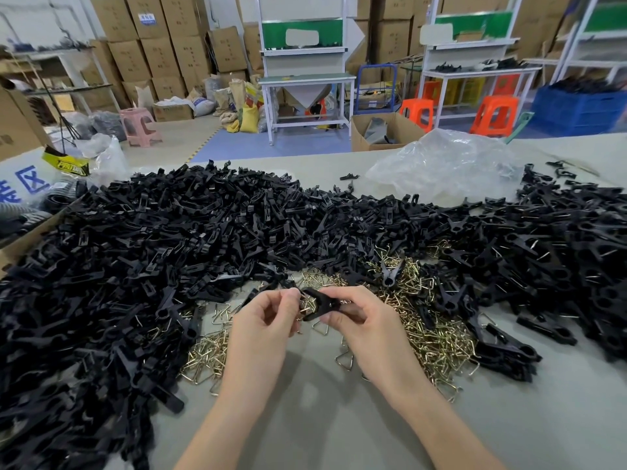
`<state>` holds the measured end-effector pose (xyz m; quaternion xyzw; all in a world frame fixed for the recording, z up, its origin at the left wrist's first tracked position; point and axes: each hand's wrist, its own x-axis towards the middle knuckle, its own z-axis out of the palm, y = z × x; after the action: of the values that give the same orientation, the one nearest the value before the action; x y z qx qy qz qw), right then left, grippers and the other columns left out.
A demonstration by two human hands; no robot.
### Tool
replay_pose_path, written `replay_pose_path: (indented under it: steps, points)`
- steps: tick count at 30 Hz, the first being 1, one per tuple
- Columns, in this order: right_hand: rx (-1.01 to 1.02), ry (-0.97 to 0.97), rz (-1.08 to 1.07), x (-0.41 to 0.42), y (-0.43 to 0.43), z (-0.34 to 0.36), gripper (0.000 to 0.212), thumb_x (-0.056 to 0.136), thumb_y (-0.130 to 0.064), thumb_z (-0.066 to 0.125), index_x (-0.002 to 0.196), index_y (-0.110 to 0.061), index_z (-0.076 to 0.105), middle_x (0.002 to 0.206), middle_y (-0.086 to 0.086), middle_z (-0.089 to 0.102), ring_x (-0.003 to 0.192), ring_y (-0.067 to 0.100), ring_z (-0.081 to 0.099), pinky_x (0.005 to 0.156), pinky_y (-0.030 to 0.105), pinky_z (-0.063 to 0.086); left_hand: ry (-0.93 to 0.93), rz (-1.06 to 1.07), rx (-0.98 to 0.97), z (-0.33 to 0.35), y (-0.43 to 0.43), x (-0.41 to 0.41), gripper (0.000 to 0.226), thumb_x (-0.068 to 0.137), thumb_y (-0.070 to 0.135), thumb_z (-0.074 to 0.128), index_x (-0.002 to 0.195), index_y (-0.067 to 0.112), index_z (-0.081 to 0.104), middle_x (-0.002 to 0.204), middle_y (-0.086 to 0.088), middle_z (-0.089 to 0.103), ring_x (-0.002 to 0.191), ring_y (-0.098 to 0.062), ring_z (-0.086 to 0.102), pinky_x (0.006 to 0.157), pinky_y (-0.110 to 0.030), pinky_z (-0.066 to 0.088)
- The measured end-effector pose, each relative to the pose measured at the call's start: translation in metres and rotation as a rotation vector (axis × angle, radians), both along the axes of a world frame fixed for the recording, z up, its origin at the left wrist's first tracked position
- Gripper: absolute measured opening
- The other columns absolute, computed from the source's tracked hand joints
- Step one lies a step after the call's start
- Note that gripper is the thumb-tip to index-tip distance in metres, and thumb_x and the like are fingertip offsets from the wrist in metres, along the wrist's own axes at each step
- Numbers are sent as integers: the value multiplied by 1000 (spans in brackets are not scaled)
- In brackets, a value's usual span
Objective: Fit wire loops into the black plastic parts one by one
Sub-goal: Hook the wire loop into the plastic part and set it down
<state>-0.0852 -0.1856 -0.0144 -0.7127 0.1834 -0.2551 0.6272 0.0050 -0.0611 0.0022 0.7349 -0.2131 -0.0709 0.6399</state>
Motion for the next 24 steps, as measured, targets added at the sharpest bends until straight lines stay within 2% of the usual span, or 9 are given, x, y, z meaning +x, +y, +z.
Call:
replay_pose_path:
  steps: [5, 8, 12, 14, 16, 18, 21, 22, 24]
  points:
    - [-18, -14, 19, 0, 1, 0, 41, 91, -11, 73, 101, -51, 72, 103, -10, 70, 88, 0, 67, 46, 27, 55, -18, 39, 40, -1, 0, -7, 24, 96, 34, 63, 77, 21, 68, 58, 10, 62, 51, -1, 47, 50, -14, 38]
    - [-43, -15, 18, 0, 1, -1, 37, 90, -12, 74, 103, -47, 73, 101, -14, 66, 91, 1, 68, 48, 25, 55, -45, 77, 23, 0, -1, -9, 24, 95, 34, 64, 77, 20, 68, 60, 12, 61, 53, 0, 48, 54, -14, 40]
    - [-60, -2, 20, 1, 1, -3, 34, 89, -13, 75, 105, -43, 74, 99, -17, 62, 96, 4, 67, 47, 29, 56, -65, 103, 32, 1, -1, -10, 23, 96, 33, 64, 77, 19, 68, 61, 12, 60, 55, -2, 48, 56, -14, 40]
    - [-128, 12, -3, 1, -1, -5, 33, 88, -12, 76, 107, -39, 75, 99, -18, 62, 97, 4, 67, 61, 25, 59, -57, 93, 35, 0, -1, -11, 23, 96, 33, 64, 78, 19, 68, 61, 12, 61, 56, -1, 50, 56, -13, 40]
    - [-209, 24, -29, 2, -2, -5, 33, 88, -10, 76, 110, -34, 75, 100, -20, 62, 97, 2, 67, 76, 16, 54, 14, 73, 5, 0, -2, -11, 23, 96, 33, 63, 80, 18, 68, 62, 11, 64, 57, -1, 56, 54, -10, 41]
    - [-203, 18, -33, 2, -3, -6, 32, 88, -10, 75, 109, -34, 75, 100, -19, 62, 95, 1, 67, 69, 14, 54, 168, 13, -57, 2, -3, -10, 25, 97, 32, 62, 80, 15, 69, 63, 6, 67, 59, -4, 60, 54, -11, 42]
    - [-143, 6, -16, 0, -3, -7, 33, 90, -11, 74, 107, -40, 74, 99, -15, 62, 91, 3, 67, 48, 24, 56, 372, -152, -183, 3, -5, -10, 27, 95, 32, 64, 79, 11, 69, 69, -5, 66, 65, -13, 59, 70, -29, 48]
    - [-141, 2, -11, 0, -3, -7, 35, 91, -11, 73, 107, -42, 73, 99, -15, 63, 87, 2, 67, 46, 24, 55, 409, -196, -210, 3, -5, -10, 27, 91, 36, 66, 79, 12, 70, 72, -7, 67, 66, -14, 59, 72, -32, 49]
    - [-125, -13, 6, 0, -4, -5, 39, 91, -9, 72, 106, -45, 73, 98, -15, 64, 82, 3, 69, 46, 25, 55, 477, -274, -246, 4, -4, -10, 28, 80, 43, 70, 82, 15, 73, 80, -12, 69, 69, -14, 63, 68, -29, 53]
